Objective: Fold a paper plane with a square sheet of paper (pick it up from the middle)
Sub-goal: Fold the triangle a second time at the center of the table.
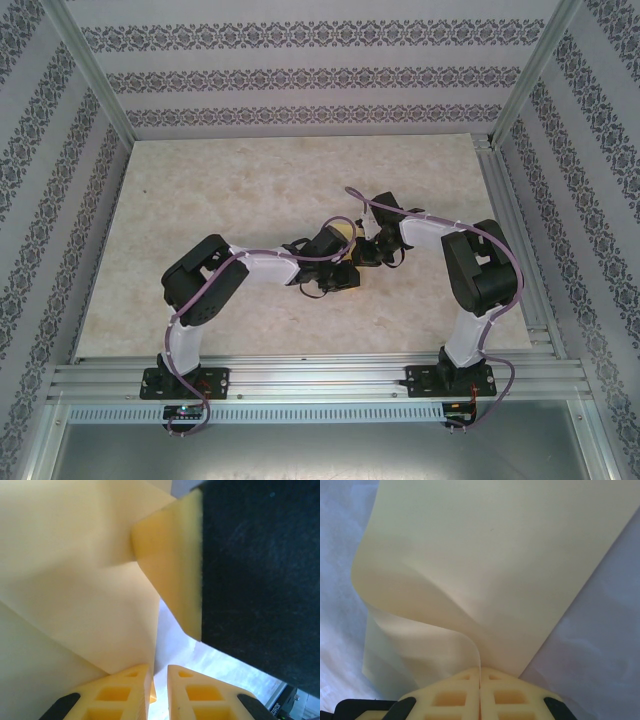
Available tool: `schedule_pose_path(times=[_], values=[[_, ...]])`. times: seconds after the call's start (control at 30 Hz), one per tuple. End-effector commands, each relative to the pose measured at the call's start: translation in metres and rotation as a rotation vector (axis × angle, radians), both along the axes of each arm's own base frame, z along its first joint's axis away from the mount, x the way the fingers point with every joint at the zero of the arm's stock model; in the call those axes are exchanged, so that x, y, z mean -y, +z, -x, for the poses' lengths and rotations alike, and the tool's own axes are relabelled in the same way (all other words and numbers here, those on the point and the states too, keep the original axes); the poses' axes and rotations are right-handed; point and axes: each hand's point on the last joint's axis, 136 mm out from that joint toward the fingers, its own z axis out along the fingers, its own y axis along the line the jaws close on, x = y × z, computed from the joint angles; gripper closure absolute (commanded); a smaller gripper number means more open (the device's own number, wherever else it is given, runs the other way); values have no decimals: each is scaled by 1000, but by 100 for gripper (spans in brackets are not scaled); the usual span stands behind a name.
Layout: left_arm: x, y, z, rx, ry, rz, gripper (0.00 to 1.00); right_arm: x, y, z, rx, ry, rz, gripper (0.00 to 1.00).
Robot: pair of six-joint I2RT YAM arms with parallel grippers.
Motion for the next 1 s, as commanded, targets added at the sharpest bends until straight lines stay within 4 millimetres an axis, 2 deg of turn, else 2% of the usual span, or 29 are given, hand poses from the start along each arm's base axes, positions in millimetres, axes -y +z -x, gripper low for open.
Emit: schedule_pose_path(times=[0.0, 0.13, 0.37, 0.47, 0.6, 0.97], values=[[-14, -40, 31, -86, -48, -141, 81, 2, -11, -5, 13, 17, 31, 93], [-8, -29, 30, -62, -52, -108, 81, 2, -10, -5, 16, 16, 30, 93], [11, 19, 14, 38, -56, 2, 80, 2, -12, -4, 9, 18, 33, 93], [16, 30, 12, 56, -58, 39, 81, 3, -13, -2, 5, 18, 36, 93], [20, 31, 12, 51, -47, 74, 84, 2, -11, -4, 10, 18, 34, 93], [7, 3, 13, 27, -26, -11, 87, 3, -12, -3, 9, 17, 34, 93]])
